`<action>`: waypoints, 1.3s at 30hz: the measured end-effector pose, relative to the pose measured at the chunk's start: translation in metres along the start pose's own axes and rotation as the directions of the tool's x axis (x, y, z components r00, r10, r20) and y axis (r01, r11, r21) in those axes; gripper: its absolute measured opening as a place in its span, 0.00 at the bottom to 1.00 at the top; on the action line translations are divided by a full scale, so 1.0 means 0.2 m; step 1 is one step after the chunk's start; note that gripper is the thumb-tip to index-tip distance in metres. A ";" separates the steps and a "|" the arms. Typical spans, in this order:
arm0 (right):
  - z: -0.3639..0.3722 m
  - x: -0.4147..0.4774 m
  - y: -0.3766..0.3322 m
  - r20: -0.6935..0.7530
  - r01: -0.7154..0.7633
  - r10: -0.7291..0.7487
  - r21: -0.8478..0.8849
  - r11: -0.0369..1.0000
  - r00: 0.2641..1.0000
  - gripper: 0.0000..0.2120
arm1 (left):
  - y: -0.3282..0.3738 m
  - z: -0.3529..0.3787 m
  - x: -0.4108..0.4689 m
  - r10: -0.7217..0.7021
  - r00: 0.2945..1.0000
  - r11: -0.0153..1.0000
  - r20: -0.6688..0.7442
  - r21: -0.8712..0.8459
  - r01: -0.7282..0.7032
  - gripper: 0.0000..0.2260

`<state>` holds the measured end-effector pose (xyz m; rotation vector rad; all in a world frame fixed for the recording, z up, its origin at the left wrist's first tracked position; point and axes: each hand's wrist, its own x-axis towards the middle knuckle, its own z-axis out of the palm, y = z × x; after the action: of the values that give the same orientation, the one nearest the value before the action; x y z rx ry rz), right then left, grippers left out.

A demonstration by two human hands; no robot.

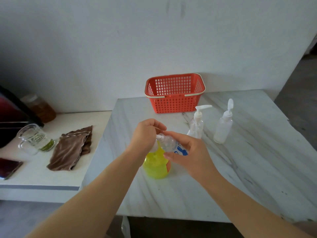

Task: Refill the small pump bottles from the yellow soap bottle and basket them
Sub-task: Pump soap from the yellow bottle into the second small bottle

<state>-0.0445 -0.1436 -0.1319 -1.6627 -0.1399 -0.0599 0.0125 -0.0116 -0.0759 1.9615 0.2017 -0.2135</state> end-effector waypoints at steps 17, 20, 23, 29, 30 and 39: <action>0.00 0.00 -0.04 0.002 -0.004 0.004 0.007 1.000 1.000 0.26 | 0.04 -0.03 -0.01 -0.006 1.000 1.000 0.028 0.023 0.006 0.17; 0.01 0.00 -0.02 -0.001 -0.013 0.013 0.023 1.000 1.000 0.26 | 0.02 -0.02 -0.01 -0.032 0.999 0.999 0.018 0.007 0.032 0.18; 0.01 0.00 -0.01 0.009 -0.021 0.020 0.014 1.000 1.000 0.26 | 0.01 -0.02 -0.02 -0.038 0.999 0.999 0.017 0.001 0.038 0.18; 0.01 0.00 -0.01 0.003 -0.026 0.026 0.024 0.999 1.000 0.26 | 0.01 -0.01 -0.02 -0.057 0.998 0.998 0.008 0.016 0.057 0.18; 0.01 0.00 -0.01 0.003 -0.023 0.023 0.022 1.000 1.000 0.26 | 0.01 0.00 -0.02 -0.059 0.998 0.998 0.002 0.012 0.059 0.18; 0.00 0.00 -0.05 -0.019 0.008 -0.009 -0.030 1.000 1.000 0.25 | 0.03 -0.02 -0.01 -0.019 1.000 1.000 0.011 0.010 0.019 0.17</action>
<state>-0.0461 -0.1428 -0.1227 -1.6909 -0.1317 -0.0847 0.0120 -0.0114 -0.0678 1.9685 0.2127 -0.2379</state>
